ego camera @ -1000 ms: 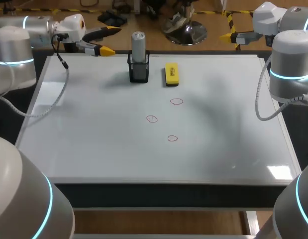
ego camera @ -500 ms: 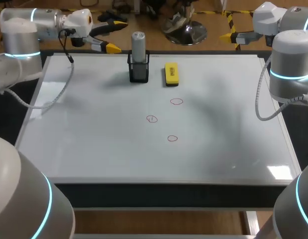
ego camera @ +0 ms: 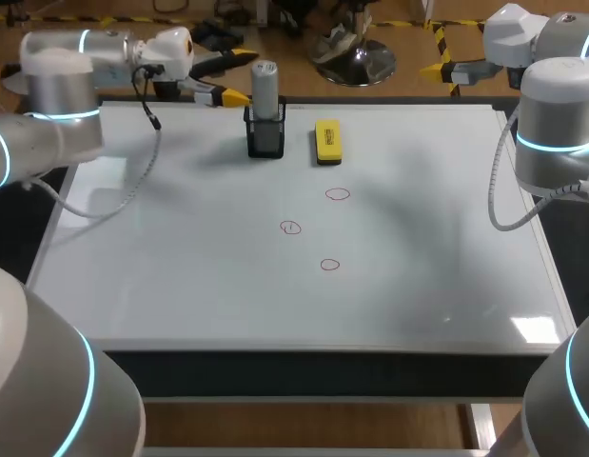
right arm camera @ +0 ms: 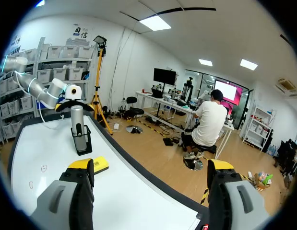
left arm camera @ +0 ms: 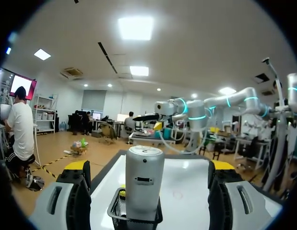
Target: Pick up the inspection probe, press it on each red-marked spot on the whiteboard one by one, put down the probe, pick up the eraser, and wipe off all the red marks.
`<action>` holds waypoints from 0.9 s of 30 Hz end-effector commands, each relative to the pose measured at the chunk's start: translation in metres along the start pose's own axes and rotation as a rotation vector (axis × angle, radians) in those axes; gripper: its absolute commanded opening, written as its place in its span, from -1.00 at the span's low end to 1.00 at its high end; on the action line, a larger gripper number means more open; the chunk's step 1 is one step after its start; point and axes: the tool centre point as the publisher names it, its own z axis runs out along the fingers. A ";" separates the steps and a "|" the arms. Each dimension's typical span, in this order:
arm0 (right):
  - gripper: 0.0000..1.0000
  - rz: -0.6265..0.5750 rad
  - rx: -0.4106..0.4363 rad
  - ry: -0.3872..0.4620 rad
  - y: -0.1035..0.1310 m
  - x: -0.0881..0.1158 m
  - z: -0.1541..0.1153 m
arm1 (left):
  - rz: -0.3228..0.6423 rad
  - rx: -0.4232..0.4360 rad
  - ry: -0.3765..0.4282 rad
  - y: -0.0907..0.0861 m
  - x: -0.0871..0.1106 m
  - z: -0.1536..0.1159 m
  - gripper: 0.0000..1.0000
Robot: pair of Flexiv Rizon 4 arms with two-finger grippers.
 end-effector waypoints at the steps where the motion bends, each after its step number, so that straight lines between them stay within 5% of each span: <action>1: 1.00 0.000 0.000 0.000 0.000 0.000 0.000 | -0.001 0.003 -0.027 0.004 0.002 0.010 1.00; 27: 1.00 0.000 0.000 0.000 0.000 0.000 0.000 | -0.003 0.006 -0.009 0.023 -0.005 0.049 1.00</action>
